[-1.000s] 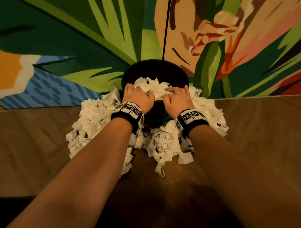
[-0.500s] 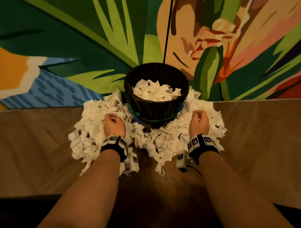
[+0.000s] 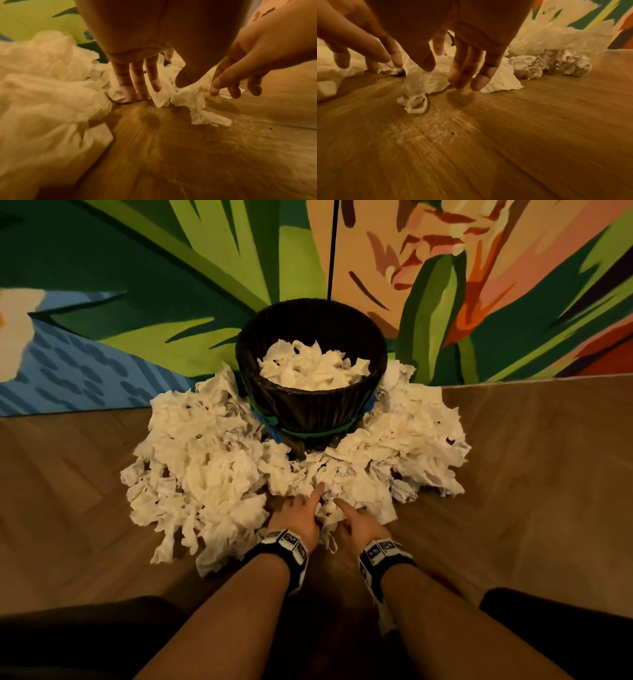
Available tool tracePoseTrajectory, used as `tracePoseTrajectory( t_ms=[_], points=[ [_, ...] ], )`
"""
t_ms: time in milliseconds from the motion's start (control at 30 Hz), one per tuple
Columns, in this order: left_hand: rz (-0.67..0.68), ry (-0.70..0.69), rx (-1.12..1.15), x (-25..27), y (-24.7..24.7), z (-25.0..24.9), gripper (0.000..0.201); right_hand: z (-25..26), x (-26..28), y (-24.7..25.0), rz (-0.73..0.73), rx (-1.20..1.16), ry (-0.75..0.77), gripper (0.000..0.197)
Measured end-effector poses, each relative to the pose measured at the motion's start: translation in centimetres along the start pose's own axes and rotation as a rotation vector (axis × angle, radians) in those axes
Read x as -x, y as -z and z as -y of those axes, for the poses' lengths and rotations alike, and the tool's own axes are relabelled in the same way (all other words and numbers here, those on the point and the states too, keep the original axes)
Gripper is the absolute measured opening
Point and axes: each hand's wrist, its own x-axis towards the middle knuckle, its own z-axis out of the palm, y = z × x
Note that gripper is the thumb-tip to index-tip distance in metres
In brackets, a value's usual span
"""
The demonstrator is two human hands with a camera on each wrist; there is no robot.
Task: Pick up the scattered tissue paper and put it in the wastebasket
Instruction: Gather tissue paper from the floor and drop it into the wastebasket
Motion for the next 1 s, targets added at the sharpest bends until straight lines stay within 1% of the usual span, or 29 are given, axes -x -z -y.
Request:
tracePoseTrajectory(
  t_ms=[100,167,233,267,300,367,433,500,533,567,600,667,700,733,833,900,933,1000],
  points=[
    [0.096,0.018,-0.103,-1.5,0.7,-0.3,0.081,0.1,-0.8,0.4,0.001,0.052,0.004,0.039],
    [0.054,0.067,-0.089,-1.9,0.9,-0.5,0.073,0.1,-1.0,0.2,-0.040,-0.050,-0.017,0.027],
    [-0.017,0.091,-0.014,-2.0,0.9,-0.4,0.058,0.1,-1.0,-0.2,-0.153,-0.236,-0.074,0.022],
    [-0.041,0.091,0.041,-1.9,0.8,-0.2,0.050,0.1,-1.1,-0.3,-0.212,-0.339,-0.128,0.022],
    [-0.069,0.093,0.109,-1.8,0.8,0.0,0.044,0.1,-1.1,-0.4,-0.254,-0.438,-0.192,0.024],
    [-0.144,0.103,0.252,-1.2,0.5,0.7,0.036,0.0,-1.3,-0.4,-0.293,-0.600,-0.318,0.029],
    [-0.220,0.094,0.359,-0.3,0.2,1.3,0.028,-0.1,-1.5,-0.1,-0.292,-0.728,-0.382,0.039],
    [-0.288,0.086,0.448,0.4,0.1,1.8,0.014,-0.2,-1.6,0.3,-0.290,-0.775,-0.429,0.051],
    [-0.311,0.096,0.483,0.8,0.1,2.0,0.010,-0.2,-1.6,0.5,-0.309,-0.756,-0.445,0.053],
    [-0.319,0.116,0.508,1.0,0.1,2.2,0.011,-0.4,-1.7,0.6,-0.339,-0.732,-0.448,0.051],
    [-0.317,0.134,0.522,1.3,0.1,2.3,0.012,-0.5,-1.7,0.6,-0.369,-0.716,-0.440,0.043],
    [-0.327,0.156,0.557,1.5,-0.1,2.6,0.013,-0.5,-1.6,0.6,-0.429,-0.705,-0.407,0.014],
    [-0.337,0.165,0.580,1.7,-0.3,2.6,0.014,-0.5,-1.6,0.4,-0.449,-0.714,-0.388,0.006],
    [-0.345,0.174,0.600,1.7,-0.4,2.7,0.014,-0.6,-1.5,0.2,-0.456,-0.715,-0.371,0.009],
    [-0.339,0.200,0.615,1.8,-1.1,2.9,0.004,-0.8,-0.8,-0.5,-0.370,-0.611,-0.294,0.021],
    [-0.308,0.214,0.567,1.7,-1.6,3.1,0.007,-0.8,-0.1,-1.1,-0.252,-0.493,-0.183,0.027],
    [-0.288,0.224,0.537,1.7,-1.8,3.2,0.006,-0.7,0.1,-1.5,-0.165,-0.426,-0.140,0.036],
    [-0.239,0.246,0.489,1.7,-2.3,3.4,0.007,-0.3,0.5,-2.2,0.044,-0.241,-0.100,0.063]
  ],
)
